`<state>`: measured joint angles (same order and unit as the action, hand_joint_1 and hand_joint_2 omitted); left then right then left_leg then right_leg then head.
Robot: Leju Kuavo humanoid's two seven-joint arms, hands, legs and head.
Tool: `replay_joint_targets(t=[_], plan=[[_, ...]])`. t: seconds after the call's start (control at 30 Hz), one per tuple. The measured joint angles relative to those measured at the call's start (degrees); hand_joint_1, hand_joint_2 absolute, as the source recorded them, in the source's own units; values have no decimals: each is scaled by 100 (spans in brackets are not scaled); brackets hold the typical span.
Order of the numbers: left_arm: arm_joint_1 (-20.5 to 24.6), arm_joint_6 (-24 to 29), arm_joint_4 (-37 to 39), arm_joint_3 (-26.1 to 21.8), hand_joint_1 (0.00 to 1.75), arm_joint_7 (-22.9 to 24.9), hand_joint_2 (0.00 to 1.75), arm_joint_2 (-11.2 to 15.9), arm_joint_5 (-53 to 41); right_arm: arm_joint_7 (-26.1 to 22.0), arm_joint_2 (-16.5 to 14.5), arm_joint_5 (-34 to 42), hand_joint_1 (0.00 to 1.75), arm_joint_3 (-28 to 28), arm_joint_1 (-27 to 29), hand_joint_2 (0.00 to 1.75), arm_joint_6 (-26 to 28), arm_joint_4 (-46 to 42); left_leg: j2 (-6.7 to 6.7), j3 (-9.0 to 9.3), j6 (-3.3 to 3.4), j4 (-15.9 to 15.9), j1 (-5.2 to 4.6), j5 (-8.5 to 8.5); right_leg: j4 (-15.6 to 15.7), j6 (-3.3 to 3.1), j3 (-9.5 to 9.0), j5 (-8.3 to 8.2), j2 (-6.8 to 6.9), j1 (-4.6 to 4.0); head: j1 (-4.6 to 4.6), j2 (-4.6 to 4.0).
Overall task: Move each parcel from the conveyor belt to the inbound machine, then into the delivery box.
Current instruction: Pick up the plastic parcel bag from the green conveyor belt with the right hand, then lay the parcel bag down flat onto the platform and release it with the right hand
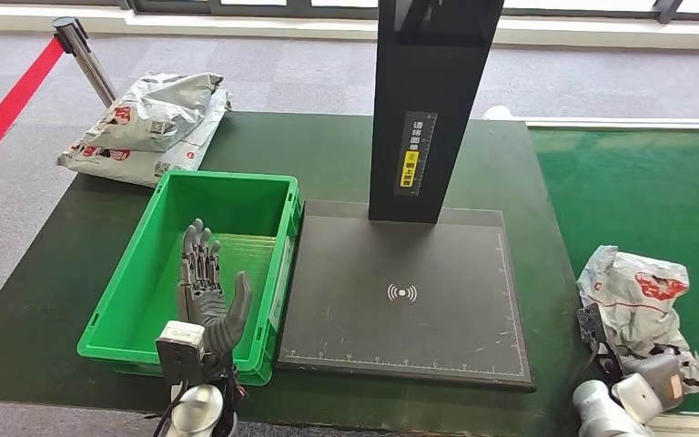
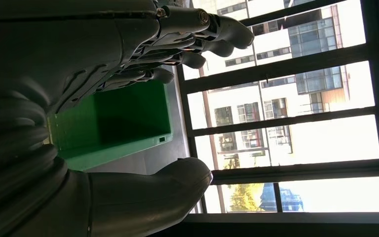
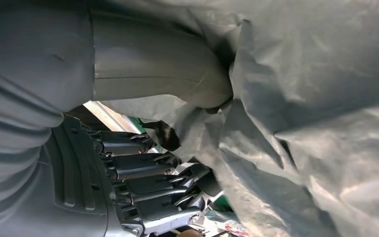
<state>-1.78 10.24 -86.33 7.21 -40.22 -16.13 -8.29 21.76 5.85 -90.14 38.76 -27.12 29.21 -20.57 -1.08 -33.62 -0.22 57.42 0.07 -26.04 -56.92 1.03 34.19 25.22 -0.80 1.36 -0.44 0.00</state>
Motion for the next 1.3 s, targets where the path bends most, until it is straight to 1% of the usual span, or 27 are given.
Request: replay_joint_targets(t=[0.23,0.3,0.37,0.43,0.5,0.53,0.63,0.7,0.73,0.77,0.8,0.9,1.0,1.07,1.13,1.23,1.3], plan=[[-4,-13,0,-41,0,0,175,-14,-45,-29,13,-4,175,-11,5,175,377,20,0,3,0,0,1,0,-1,0,0,0,-2,-1,1,0],[-6,-9,0,-45,0,0,175,-17,-61,-178,0,2,175,-14,43,175,665,-52,-1,1,-1,0,1,0,-1,0,-1,0,-1,-1,1,0],[-11,13,-1,-55,0,0,175,-22,-78,-507,-72,31,175,-15,172,175,940,-374,-5,-4,0,-1,0,0,-2,0,-1,0,4,0,2,0],[-17,59,-2,-75,0,0,175,-27,-83,-1170,-275,159,175,-15,349,175,1046,-1095,-6,-8,-1,-1,1,0,-4,0,1,0,7,0,2,0],[-20,99,-2,-94,0,0,175,-29,-83,-2165,-589,385,175,3,489,175,1081,-2088,-4,-7,-2,-1,1,0,-5,-1,7,0,4,-1,0,0],[-21,110,-2,-99,0,0,175,-29,-83,-2566,-735,476,175,16,534,175,1091,-2532,-3,-5,-2,-1,2,0,-5,-1,8,1,3,-1,0,0],[-23,123,-2,-116,0,0,175,-31,-87,-3462,-1132,672,175,96,586,175,1106,-3601,-17,-10,-3,-1,4,5,-6,-2,7,2,18,-2,1,0],[-24,145,-1,-126,0,0,175,-32,-103,-4328,-1470,766,175,242,582,175,1106,-4298,-20,-12,-4,-1,4,7,-7,-2,9,3,21,-2,1,0],[-24,156,1,-128,0,0,175,-33,-115,-4684,-1644,762,175,281,596,175,1107,-4672,-16,-11,-4,-1,4,7,-7,-2,9,3,17,-3,-1,0],[-23,163,3,-128,0,0,175,-33,-125,-4824,-1799,709,175,241,639,175,1107,-5036,-15,-10,-4,-1,4,6,-7,-2,8,3,15,-3,-1,0],[-23,166,6,-129,0,0,175,-33,-131,-4756,-1929,631,175,121,710,175,1107,-5380,-16,-10,-4,-1,5,6,-7,-3,8,4,16,-3,0,0],[-22,165,18,-131,0,0,175,-33,-131,-4205,-2203,437,175,-437,938,175,1107,-6213,-20,-12,-4,-1,5,6,-7,-4,9,6,22,-3,1,0],[-21,161,28,-131,0,0,175,-33,-104,-4121,-2359,448,175,-864,1084,175,1104,-6727,-14,-11,-4,-1,4,6,-5,-4,9,6,14,-3,1,0],[-20,158,32,-131,0,0,175,-33,-87,-4269,-2425,651,175,-1089,1175,175,1100,-6921,-14,-11,-3,-1,4,5,-5,-4,8,6,14,-3,1,0],[-20,153,33,-131,0,0,175,-32,-67,-4577,-2483,1127,175,-1316,1265,175,1088,-6958,-13,-11,-3,-1,5,5,-4,-4,6,6,14,-3,1,0],[-18,123,33,-131,0,0,175,-31,-53,-5086,-2524,2312,175,-1768,1379,175,897,-6607,-8,-9,-5,-2,6,4,-4,-4,7,6,11,-5,1,0],[-17,102,34,-131,0,0,175,-31,-50,-5240,-2509,2933,175,-2152,1449,175,696,-6286,-5,-7,-5,-2,7,4,-5,-5,10,5,8,-6,0,0]])
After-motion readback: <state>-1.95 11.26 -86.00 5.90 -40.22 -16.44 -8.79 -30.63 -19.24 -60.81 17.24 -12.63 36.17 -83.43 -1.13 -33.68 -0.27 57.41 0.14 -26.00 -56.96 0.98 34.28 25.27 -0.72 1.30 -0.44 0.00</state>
